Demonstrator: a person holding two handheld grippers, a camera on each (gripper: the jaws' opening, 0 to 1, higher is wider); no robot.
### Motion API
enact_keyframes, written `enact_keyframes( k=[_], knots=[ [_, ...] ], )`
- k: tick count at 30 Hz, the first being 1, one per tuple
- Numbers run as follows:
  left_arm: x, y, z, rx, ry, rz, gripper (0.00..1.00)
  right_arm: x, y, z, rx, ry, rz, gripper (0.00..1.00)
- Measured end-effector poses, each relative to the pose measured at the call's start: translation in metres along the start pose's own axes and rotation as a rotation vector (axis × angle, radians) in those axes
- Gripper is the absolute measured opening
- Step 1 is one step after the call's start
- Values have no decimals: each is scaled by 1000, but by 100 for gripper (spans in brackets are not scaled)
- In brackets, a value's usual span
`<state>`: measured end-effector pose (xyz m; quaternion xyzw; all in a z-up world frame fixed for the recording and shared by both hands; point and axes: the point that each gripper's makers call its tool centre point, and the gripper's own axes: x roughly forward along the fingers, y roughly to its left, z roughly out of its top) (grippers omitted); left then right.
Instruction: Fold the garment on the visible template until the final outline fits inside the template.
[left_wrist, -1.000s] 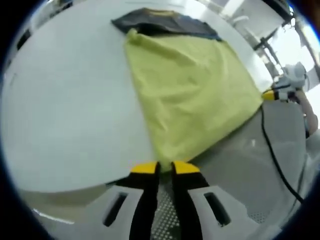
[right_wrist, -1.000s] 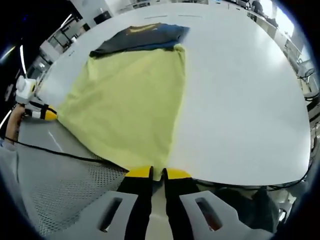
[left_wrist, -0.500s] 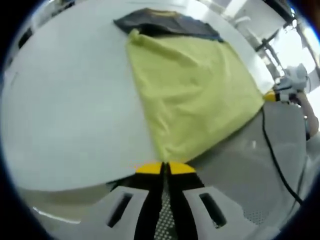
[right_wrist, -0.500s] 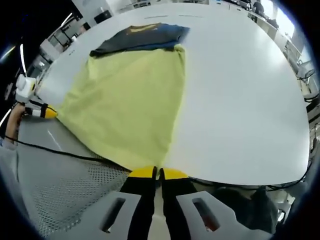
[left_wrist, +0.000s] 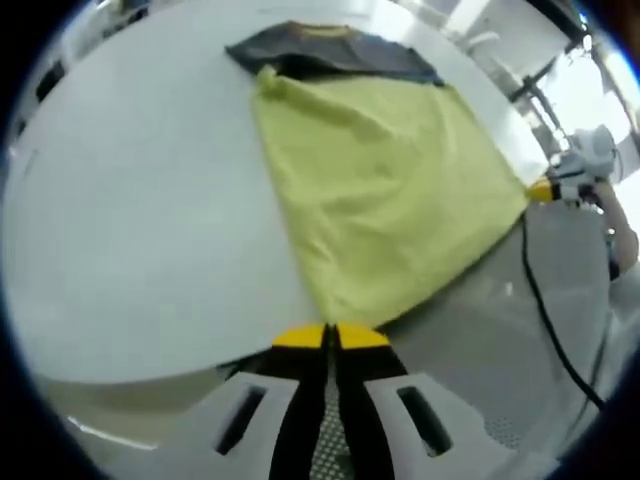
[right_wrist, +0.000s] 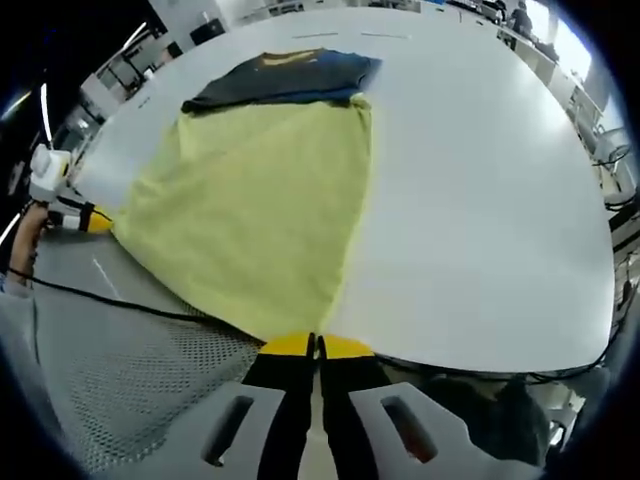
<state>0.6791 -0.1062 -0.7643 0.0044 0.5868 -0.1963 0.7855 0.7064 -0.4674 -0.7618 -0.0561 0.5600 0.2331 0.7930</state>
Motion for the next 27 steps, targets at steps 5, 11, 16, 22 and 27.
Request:
enact_keyframes(
  k=[5,11,16,22,27],
  knots=[
    [-8,-1,8,-3,-34,-8,0,-6,0,4,-8,-15,-10,2],
    [-18,-4,22,4,-86,-12,0,-15,1,14,-28,-46,-29,2],
    [-26,-4,34,16,-126,-9,0,-23,1,26,-49,-84,-48,2],
    [-38,-5,51,41,-183,-1,0,-33,-3,44,-86,-132,-75,2],
    [-42,-2,65,65,-216,14,0,-39,-6,58,-117,-164,-95,1]
  ],
)
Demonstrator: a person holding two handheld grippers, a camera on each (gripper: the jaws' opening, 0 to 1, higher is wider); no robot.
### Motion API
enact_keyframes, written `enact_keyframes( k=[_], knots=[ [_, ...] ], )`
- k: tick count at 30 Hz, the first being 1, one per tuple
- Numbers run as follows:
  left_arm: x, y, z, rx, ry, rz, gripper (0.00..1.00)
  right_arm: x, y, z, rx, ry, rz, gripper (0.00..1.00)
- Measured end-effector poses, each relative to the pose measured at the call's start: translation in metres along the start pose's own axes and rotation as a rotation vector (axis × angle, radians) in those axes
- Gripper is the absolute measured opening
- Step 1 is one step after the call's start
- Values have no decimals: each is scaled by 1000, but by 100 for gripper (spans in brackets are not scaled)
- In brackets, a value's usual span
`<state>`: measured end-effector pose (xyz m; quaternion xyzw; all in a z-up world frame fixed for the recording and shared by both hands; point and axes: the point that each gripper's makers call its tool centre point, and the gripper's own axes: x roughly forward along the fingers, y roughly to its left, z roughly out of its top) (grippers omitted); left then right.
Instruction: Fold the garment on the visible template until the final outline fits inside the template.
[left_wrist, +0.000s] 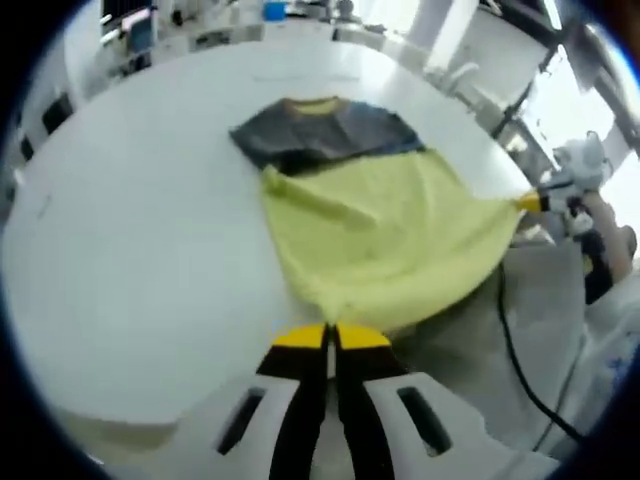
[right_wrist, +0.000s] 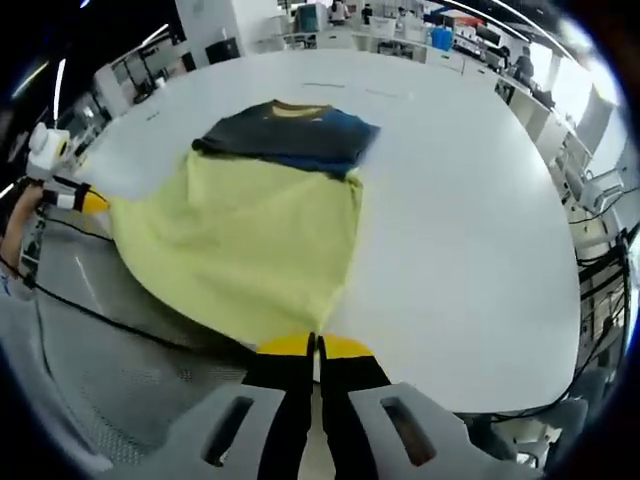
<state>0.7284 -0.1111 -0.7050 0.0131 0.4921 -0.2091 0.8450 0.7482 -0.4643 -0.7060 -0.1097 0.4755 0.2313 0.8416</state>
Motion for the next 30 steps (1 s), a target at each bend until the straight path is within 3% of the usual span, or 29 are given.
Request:
enact_keyframes(
  k=[7,18,23,30],
  knots=[
    [-13,0,24,35,-60,20,0,-13,-5,23,-45,-60,-36,1],
    [-62,-17,62,115,-213,58,0,-53,-4,57,-145,-164,-123,1],
    [-69,-18,62,126,-222,72,0,-63,-5,67,-171,-199,-141,1],
    [-81,-23,53,130,-240,86,0,-73,-1,61,-181,-217,-153,1]
  ],
)
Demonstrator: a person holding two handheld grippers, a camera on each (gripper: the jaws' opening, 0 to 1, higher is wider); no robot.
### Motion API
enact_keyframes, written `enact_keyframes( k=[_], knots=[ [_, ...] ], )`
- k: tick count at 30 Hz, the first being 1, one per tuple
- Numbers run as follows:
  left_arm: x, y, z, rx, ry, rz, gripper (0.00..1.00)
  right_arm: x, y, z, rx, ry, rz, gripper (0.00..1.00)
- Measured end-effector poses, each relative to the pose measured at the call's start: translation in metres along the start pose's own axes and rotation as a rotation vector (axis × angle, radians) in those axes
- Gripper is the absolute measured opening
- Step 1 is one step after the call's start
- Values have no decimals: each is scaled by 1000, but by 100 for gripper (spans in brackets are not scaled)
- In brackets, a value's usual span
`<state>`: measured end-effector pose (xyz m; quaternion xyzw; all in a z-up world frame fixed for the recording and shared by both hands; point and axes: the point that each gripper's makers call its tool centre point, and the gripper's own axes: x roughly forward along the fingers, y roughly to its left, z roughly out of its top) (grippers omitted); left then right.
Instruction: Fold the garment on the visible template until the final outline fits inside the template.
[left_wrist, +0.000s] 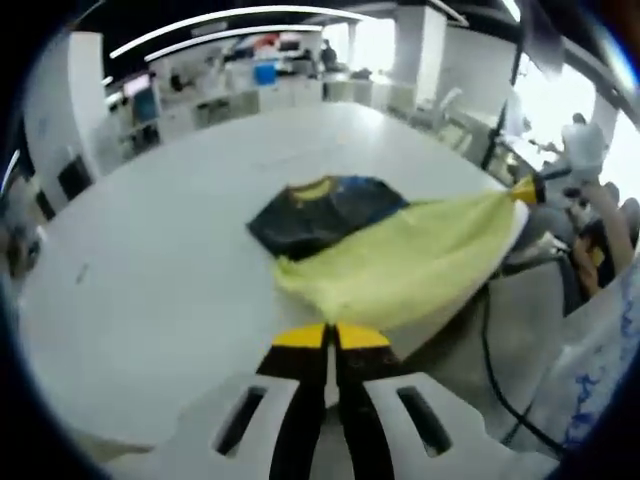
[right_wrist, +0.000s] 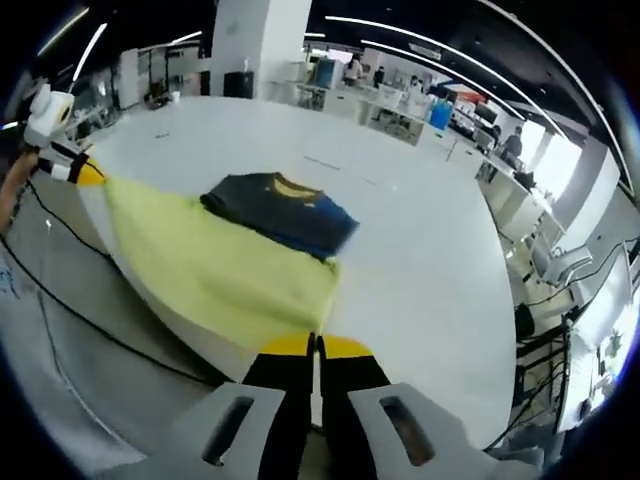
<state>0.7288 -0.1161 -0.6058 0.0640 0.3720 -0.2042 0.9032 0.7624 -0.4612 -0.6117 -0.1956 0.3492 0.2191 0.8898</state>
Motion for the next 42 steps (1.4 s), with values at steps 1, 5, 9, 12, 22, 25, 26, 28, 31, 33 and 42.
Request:
enact_keyframes(
  k=[1,5,9,12,22,25,26,28,31,33,42],
  knots=[
    [-2,0,-1,0,-4,3,0,-3,1,-1,0,0,1,1],
    [-8,-2,-10,0,3,15,0,-8,6,-7,0,-2,2,1],
    [-8,-9,-23,-15,20,5,0,-9,9,-17,13,7,4,1],
    [-7,-14,-36,-31,46,-6,0,-9,13,-25,21,21,9,1],
    [-13,-20,-56,-68,76,-3,0,-17,23,-44,33,57,25,1],
    [-15,-23,-60,-76,82,-4,0,-17,24,-47,37,66,30,1],
    [-15,-24,-61,-79,86,-5,0,-18,25,-48,37,69,31,1],
    [-17,-26,-64,-84,90,-4,0,-20,26,-50,39,74,34,1],
    [-21,-28,-65,-88,92,0,0,-22,27,-54,43,84,40,1],
    [-23,-29,-66,-91,95,2,0,-24,30,-56,41,91,44,1],
    [-38,-31,-70,-105,106,33,0,-43,39,-57,47,100,52,1]
  ],
)
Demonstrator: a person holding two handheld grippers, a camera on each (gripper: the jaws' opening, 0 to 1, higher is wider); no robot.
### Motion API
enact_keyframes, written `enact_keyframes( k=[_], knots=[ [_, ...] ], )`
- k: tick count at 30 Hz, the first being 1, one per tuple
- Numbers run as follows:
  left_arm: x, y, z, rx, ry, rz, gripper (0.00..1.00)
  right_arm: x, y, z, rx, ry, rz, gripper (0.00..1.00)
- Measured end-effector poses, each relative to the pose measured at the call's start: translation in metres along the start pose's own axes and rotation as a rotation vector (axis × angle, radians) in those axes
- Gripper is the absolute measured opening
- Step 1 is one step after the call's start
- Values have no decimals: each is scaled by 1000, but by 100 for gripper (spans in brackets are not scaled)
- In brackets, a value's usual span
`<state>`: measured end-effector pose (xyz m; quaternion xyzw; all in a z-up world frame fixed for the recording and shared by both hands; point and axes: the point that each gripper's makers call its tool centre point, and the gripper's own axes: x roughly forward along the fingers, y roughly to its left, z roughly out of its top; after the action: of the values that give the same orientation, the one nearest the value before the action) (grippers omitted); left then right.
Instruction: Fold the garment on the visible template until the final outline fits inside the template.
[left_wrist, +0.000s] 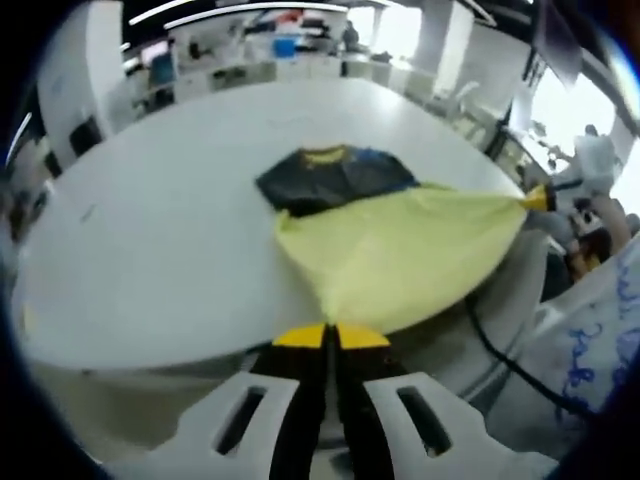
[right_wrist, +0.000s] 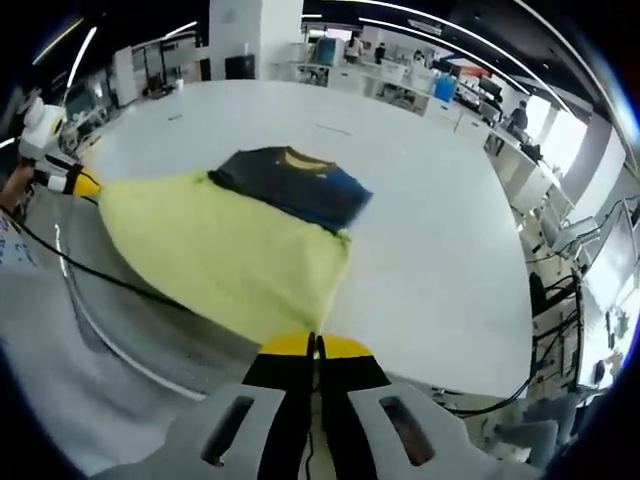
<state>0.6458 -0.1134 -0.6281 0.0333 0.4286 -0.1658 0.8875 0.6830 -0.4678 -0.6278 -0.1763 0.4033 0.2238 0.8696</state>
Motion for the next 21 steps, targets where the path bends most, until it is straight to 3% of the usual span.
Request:
enact_keyframes(
  k=[8,21],
  knots=[
    [-13,3,11,-3,-29,14,0,-13,3,10,-25,-7,-2,1],
    [7,21,33,33,-37,9,0,9,-12,32,-56,-26,-15,1]
  ],
)
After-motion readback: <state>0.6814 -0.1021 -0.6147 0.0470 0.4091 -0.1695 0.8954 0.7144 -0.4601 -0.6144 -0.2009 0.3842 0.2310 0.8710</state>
